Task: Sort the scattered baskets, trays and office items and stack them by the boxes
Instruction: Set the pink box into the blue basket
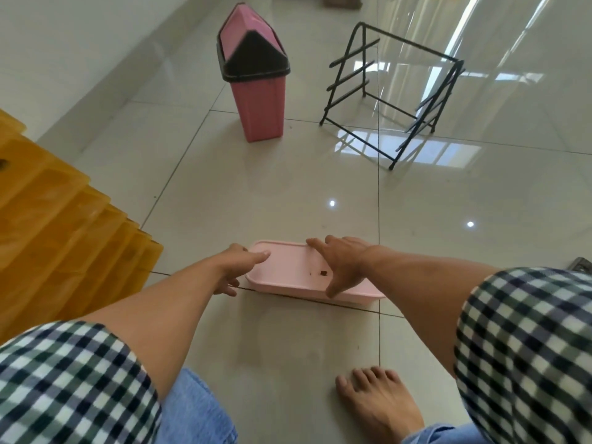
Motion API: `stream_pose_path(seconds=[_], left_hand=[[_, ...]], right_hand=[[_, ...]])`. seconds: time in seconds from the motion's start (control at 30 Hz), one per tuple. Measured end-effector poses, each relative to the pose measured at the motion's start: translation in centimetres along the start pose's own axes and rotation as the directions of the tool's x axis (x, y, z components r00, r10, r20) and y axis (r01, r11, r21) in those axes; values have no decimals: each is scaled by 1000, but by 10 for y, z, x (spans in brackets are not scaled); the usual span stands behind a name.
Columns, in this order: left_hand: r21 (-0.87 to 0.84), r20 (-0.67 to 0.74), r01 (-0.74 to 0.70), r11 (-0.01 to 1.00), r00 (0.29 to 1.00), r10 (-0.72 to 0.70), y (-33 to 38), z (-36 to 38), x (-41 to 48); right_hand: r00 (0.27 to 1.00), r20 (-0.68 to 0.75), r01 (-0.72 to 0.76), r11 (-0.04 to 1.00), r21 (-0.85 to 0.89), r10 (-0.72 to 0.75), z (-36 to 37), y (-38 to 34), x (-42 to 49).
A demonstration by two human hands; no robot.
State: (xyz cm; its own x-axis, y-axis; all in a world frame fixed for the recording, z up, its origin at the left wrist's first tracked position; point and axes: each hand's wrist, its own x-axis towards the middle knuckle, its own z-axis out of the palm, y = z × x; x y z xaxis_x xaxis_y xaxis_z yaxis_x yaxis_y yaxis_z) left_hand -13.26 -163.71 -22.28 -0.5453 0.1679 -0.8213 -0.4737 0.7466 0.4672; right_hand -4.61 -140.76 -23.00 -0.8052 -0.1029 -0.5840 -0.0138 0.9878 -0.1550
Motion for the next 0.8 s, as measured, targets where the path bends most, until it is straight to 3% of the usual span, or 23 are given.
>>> stream_pose_path(seconds=[0.13,0.27,0.4,0.57,0.8], left_hand=[[-363,-28,-63,930,998,56,8,-13,-5],[-556,-159,-280,783,960,231,41,-32,-28],[-523,-342,-448,725,890,302,86,-76,-70],[-466,-522,-555,689,801,293,123,-154,-141],[-458,-727,-658,598,665,175,132,-249,-250]], right_hand=[[988,-150,-8,994,110,24,-38,-1,2],[952,-301,-9,990,138,50,-86,2,-8],[890,-454,22,990,141,45,-144,-9,-22],[844,-536,39,993,112,27,-214,-32,-54],[673,-729,203,979,22,-123,-332,-129,-83]])
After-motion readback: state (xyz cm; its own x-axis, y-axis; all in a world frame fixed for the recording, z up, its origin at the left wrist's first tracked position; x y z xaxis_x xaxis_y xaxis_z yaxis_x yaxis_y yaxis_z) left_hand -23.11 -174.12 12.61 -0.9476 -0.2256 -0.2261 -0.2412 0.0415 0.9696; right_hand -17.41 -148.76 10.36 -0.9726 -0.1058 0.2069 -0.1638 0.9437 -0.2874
